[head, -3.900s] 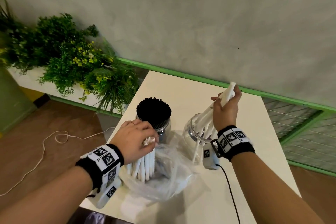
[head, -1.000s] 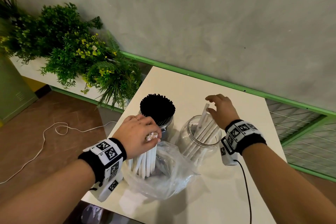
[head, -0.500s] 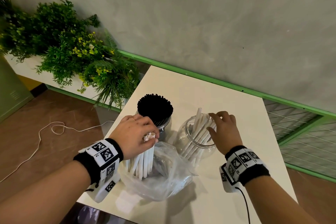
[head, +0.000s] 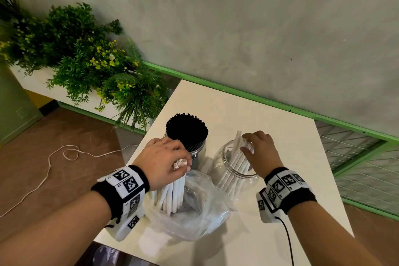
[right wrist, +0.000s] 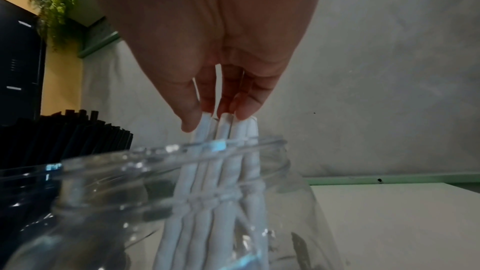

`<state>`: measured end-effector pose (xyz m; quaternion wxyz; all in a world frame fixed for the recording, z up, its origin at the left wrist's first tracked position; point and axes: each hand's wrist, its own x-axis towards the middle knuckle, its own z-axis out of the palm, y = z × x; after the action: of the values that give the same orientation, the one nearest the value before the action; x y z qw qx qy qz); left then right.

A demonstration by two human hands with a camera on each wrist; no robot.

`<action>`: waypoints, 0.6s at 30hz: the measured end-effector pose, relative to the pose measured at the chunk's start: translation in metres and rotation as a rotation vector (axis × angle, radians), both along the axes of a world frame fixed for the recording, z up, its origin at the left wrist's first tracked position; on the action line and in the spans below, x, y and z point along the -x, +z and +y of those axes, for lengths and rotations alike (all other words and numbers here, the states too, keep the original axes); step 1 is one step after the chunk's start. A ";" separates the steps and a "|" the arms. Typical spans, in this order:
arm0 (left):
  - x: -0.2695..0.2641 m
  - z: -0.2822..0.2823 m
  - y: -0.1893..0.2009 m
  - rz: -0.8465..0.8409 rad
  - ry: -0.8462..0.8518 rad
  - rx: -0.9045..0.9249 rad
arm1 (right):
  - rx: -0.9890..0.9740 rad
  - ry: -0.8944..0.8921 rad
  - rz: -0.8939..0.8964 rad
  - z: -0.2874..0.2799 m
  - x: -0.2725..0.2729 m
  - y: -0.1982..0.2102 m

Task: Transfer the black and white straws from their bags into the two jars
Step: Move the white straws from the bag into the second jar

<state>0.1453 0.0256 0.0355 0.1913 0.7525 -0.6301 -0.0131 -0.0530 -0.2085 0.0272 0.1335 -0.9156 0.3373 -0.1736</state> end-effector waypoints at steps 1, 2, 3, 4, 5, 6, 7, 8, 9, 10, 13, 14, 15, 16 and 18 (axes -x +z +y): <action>0.000 0.000 0.000 -0.002 -0.001 -0.006 | -0.009 0.018 -0.062 0.000 -0.001 0.000; 0.000 0.000 0.000 -0.004 -0.001 -0.011 | -0.023 0.038 -0.141 -0.001 -0.002 0.000; 0.000 0.000 0.000 -0.005 0.000 -0.011 | -0.044 0.058 -0.226 -0.001 -0.004 0.000; 0.001 0.001 0.000 -0.004 0.000 -0.006 | -0.075 0.070 -0.307 -0.001 -0.005 0.001; 0.001 0.001 0.000 -0.001 0.001 -0.001 | -0.114 0.071 -0.379 -0.001 -0.007 0.001; 0.001 0.001 0.000 0.001 0.001 0.002 | -0.147 0.053 -0.438 -0.002 -0.009 0.002; 0.001 0.002 0.000 0.001 0.000 0.003 | -0.165 0.020 -0.476 -0.003 -0.010 0.002; 0.001 0.002 0.000 0.002 -0.001 0.004 | -0.162 -0.021 -0.483 -0.005 -0.010 0.000; 0.001 0.002 0.000 0.003 -0.001 0.007 | -0.142 -0.058 -0.451 -0.007 -0.008 -0.002; 0.001 0.002 0.001 0.006 -0.001 0.006 | -0.129 -0.087 -0.381 -0.011 -0.006 -0.004; 0.002 0.002 0.002 0.012 0.000 0.006 | -0.262 -0.064 -0.100 -0.017 0.004 -0.012; 0.002 0.002 0.002 0.012 0.000 0.005 | -0.316 -0.018 -0.040 -0.016 0.005 -0.015; 0.002 0.002 0.001 0.011 -0.001 0.004 | -0.338 0.034 -0.010 -0.016 0.003 -0.016; 0.002 0.002 0.001 0.010 -0.001 0.001 | -0.335 0.080 -0.006 -0.015 -0.001 -0.016; 0.002 0.002 0.001 0.008 -0.002 -0.002 | -0.285 0.150 -0.022 -0.017 -0.014 -0.014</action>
<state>0.1432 0.0279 0.0363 0.1933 0.7518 -0.6302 -0.0169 -0.0388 -0.2252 0.0129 0.2783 -0.9080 0.2879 -0.1233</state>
